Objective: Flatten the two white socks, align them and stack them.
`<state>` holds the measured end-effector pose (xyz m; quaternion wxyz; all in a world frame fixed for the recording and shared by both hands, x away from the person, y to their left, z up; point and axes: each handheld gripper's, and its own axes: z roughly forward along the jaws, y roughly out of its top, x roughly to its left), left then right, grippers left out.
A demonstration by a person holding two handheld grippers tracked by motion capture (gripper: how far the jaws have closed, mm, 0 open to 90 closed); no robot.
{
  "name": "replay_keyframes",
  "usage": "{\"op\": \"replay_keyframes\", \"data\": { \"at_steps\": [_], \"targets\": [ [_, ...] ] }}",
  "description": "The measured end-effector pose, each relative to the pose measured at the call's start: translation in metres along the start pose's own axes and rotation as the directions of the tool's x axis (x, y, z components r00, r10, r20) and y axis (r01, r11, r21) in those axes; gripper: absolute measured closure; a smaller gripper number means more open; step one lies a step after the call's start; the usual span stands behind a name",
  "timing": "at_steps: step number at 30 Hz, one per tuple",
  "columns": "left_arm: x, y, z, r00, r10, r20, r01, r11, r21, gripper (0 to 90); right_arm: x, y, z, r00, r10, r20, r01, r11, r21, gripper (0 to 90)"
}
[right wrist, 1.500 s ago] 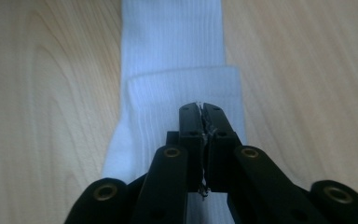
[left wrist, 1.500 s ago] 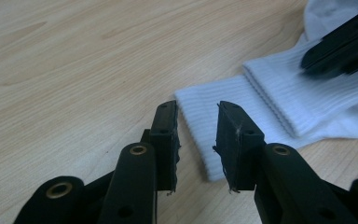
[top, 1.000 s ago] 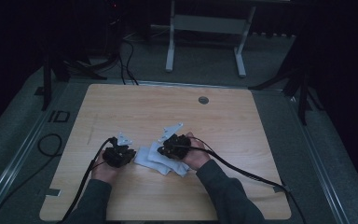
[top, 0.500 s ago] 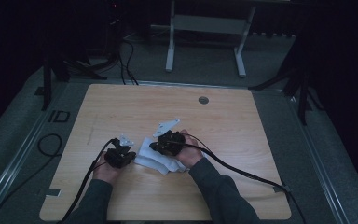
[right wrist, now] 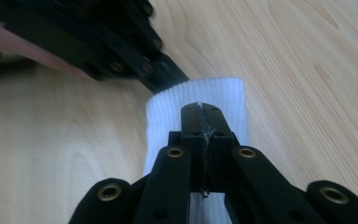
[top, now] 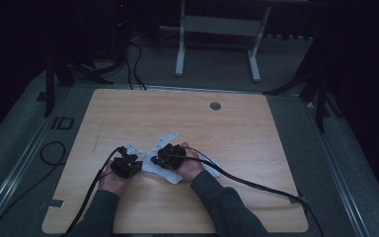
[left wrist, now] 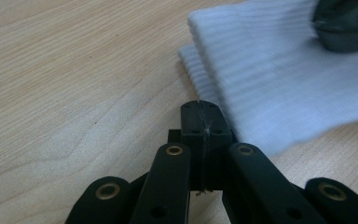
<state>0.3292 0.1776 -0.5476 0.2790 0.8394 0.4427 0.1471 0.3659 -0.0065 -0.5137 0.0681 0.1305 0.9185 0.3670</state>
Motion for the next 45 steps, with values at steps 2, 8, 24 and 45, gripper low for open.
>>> {"op": "replay_keyframes", "data": {
  "at_steps": [2,8,24,45],
  "targets": [
    [0.0,0.0,0.0,1.0,0.001,0.001,-0.001,1.0,-0.001,90.0,-0.003,-0.004,0.004,0.9997,0.023,0.001,-0.023,1.0,0.019,89.2],
    [0.0,0.001,-0.005,0.9995,-0.01,-0.029,0.009,0.9997,-0.021,89.7,-0.004,-0.01,0.014,0.9994,0.033,-0.001,-0.033,0.999,0.037,89.1],
    [-0.016,0.008,-0.011,0.9989,0.04,0.026,-0.037,0.9948,-0.095,89.4,-0.008,-0.006,-0.002,0.9967,-0.001,0.081,-0.003,0.999,0.046,70.9],
    [-0.019,0.008,0.001,0.9982,0.058,0.013,-0.058,0.9975,-0.04,89.9,-0.054,-0.055,-0.069,0.9524,0.102,0.287,-0.152,0.975,0.159,64.1]
  ]
}}
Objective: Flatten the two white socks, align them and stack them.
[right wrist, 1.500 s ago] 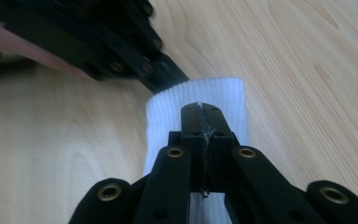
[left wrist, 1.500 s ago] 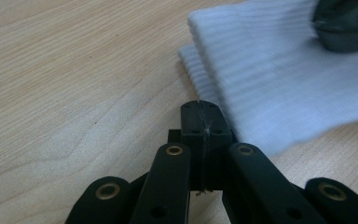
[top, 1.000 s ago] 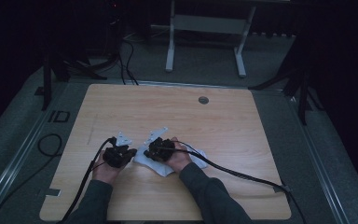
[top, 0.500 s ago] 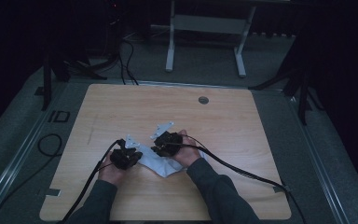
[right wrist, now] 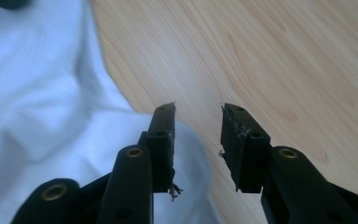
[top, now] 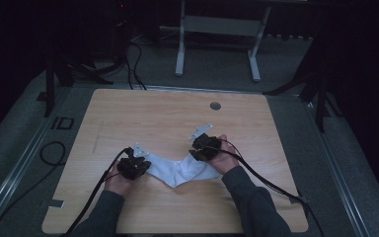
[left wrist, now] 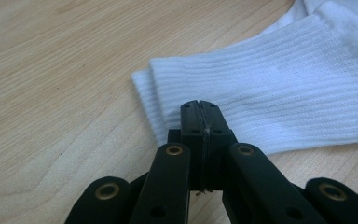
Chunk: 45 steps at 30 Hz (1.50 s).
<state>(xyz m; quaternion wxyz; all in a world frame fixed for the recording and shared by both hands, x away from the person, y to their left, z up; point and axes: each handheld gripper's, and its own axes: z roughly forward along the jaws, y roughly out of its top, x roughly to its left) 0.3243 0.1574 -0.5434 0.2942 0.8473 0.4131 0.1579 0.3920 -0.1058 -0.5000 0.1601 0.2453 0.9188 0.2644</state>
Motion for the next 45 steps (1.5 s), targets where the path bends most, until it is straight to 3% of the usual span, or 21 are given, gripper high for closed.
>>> {"op": "replay_keyframes", "data": {
  "at_steps": [4,14,15,20,28,45],
  "targets": [
    [0.0,0.0,0.0,1.0,-0.003,0.002,0.003,1.0,0.001,89.9,-0.008,-0.01,0.005,0.9994,0.036,-0.002,-0.036,0.999,0.026,60.3],
    [-0.001,0.0,0.001,1.0,-0.002,0.004,0.002,1.0,-0.001,89.9,-0.012,-0.018,0.021,0.998,0.042,-0.047,-0.038,0.995,0.091,55.8],
    [-0.001,0.0,0.001,1.0,-0.002,0.004,0.002,1.0,-0.001,89.9,-0.012,-0.018,0.022,0.9977,0.046,-0.05,-0.041,0.994,0.097,57.1],
    [-0.001,0.0,0.001,1.0,-0.002,0.006,0.002,1.0,0.0,90.0,-0.013,-0.02,0.02,0.9962,0.054,-0.068,-0.047,0.994,0.096,87.3],
    [-0.001,0.0,0.001,1.0,0.0,0.005,0.0,1.0,0.001,89.9,-0.011,-0.022,-0.001,0.9992,0.03,-0.025,-0.028,0.997,0.067,88.0],
    [-0.002,0.0,0.002,1.0,0.001,0.01,-0.001,1.0,0.003,90.0,-0.025,-0.047,-0.045,0.993,0.111,0.04,-0.111,0.994,-0.016,88.0]
  ]
}}
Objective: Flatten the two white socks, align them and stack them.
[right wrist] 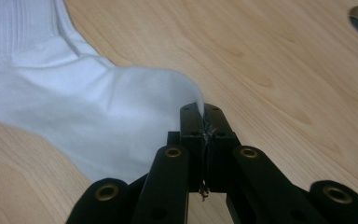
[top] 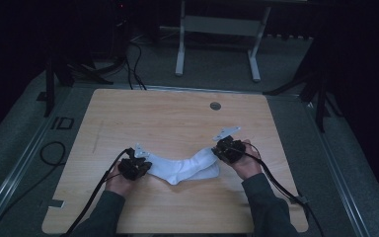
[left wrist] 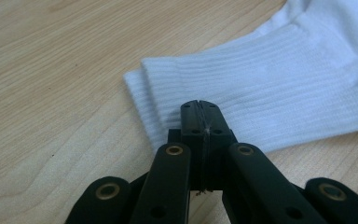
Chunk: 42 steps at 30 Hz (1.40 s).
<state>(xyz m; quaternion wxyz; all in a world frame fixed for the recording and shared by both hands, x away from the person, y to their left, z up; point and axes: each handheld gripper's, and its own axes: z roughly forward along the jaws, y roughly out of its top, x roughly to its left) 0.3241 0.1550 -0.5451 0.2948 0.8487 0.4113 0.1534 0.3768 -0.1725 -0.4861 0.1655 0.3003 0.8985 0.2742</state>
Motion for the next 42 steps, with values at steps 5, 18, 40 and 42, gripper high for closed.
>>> {"op": "replay_keyframes", "data": {
  "at_steps": [5,18,40,42],
  "targets": [
    [0.0,0.0,0.0,1.0,0.002,0.004,-0.002,1.0,0.0,90.0,-0.009,-0.004,-0.013,0.9994,0.028,0.019,-0.028,0.999,-0.03,88.0],
    [-0.001,0.0,0.0,1.0,0.003,0.003,-0.003,1.0,0.001,90.0,-0.01,-0.005,-0.011,0.999,0.03,0.034,-0.028,0.998,-0.055,88.0],
    [-0.001,0.0,0.001,1.0,-0.001,0.006,0.001,1.0,-0.003,89.9,-0.011,-0.032,0.031,0.9981,0.057,0.025,-0.059,0.997,0.057,83.4],
    [-0.001,0.0,0.001,1.0,0.001,0.006,-0.001,1.0,-0.001,89.9,-0.012,-0.034,0.032,0.9975,0.067,0.025,-0.068,0.996,0.063,79.4]
  ]
}}
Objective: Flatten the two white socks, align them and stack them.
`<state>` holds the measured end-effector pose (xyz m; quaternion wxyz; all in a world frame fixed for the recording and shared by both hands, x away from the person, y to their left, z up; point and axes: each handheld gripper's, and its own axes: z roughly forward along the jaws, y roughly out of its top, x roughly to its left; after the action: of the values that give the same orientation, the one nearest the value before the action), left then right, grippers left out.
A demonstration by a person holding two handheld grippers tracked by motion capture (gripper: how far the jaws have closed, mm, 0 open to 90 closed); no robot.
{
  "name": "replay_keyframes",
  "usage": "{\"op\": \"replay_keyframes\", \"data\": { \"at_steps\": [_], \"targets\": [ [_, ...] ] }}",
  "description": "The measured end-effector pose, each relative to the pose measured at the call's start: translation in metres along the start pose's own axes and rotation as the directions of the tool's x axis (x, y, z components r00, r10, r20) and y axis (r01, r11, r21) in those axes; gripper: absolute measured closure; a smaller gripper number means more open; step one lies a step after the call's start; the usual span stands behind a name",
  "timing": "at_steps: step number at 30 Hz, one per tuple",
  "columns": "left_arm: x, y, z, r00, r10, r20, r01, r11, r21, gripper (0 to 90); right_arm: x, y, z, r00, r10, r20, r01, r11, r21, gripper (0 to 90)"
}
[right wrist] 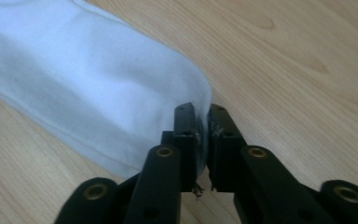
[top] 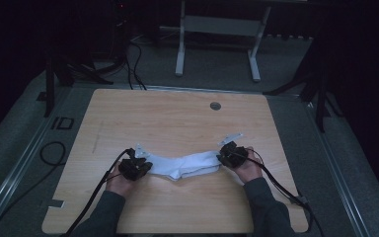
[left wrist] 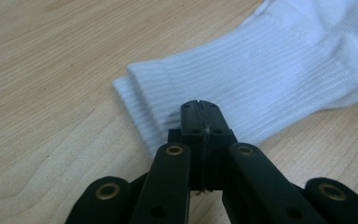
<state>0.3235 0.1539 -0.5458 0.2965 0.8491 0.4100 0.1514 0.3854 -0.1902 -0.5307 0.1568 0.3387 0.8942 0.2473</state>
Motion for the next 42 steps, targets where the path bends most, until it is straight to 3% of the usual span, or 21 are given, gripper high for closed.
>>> {"op": "replay_keyframes", "data": {
  "at_steps": [6,10,16,22,42],
  "targets": [
    [-0.001,0.0,-0.001,1.0,0.001,0.003,-0.001,1.0,-0.003,89.7,-0.003,0.004,-0.012,0.9999,0.013,0.001,-0.013,0.998,-0.056,65.0],
    [-0.001,0.0,-0.002,1.0,0.0,0.009,0.001,1.0,-0.01,88.4,-0.003,0.009,-0.021,0.9998,0.017,-0.006,-0.018,0.995,-0.096,60.3],
    [-0.001,0.001,-0.007,0.9999,-0.008,0.006,0.009,0.9992,-0.039,86.3,0.001,0.012,-0.026,0.9999,0.012,-0.008,-0.013,0.992,-0.123,59.0],
    [0.003,0.002,-0.013,0.9998,-0.017,-0.003,0.017,0.9977,-0.066,84.7,-0.006,0.012,-0.031,0.9996,0.027,0.002,-0.027,0.99,-0.138,58.0],
    [0.015,0.001,-0.023,0.9982,-0.052,-0.03,0.05,0.9959,-0.076,80.8,-0.027,-0.005,-0.039,0.9937,0.112,0.008,-0.109,0.981,-0.161,55.9]
  ]
}}
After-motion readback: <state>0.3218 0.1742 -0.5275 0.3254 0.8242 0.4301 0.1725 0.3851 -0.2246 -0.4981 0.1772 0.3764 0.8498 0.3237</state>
